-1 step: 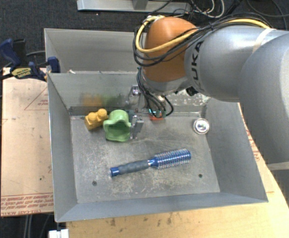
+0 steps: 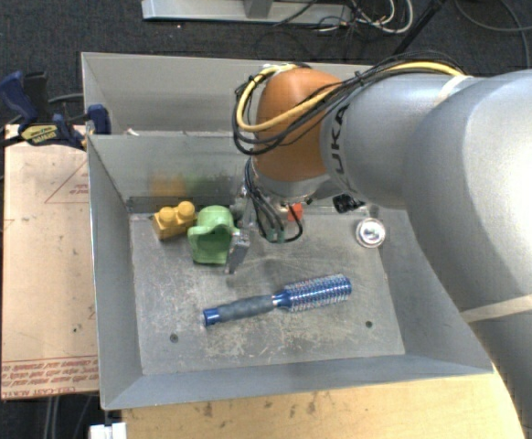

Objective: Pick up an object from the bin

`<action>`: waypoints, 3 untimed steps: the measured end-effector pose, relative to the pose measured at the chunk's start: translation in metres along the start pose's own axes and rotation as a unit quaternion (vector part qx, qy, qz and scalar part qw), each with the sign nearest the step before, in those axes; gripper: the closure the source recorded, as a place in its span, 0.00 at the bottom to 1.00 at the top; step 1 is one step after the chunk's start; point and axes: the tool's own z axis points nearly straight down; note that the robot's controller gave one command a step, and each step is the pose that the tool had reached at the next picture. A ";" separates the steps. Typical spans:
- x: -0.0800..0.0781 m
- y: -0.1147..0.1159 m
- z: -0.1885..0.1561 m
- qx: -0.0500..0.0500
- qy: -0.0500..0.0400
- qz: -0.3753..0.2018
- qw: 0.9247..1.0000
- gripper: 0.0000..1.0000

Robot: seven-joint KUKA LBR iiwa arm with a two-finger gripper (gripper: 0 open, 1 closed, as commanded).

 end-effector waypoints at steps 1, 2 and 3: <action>-0.007 0.040 0.018 0.002 -0.003 0.044 0.999 0.00; -0.007 0.039 0.017 0.001 -0.004 0.045 0.999 1.00; 0.001 0.043 -0.100 -0.002 -0.006 0.021 1.000 1.00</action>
Offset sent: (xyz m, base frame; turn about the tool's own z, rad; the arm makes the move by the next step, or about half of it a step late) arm 0.0104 0.0393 -0.0239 0.0895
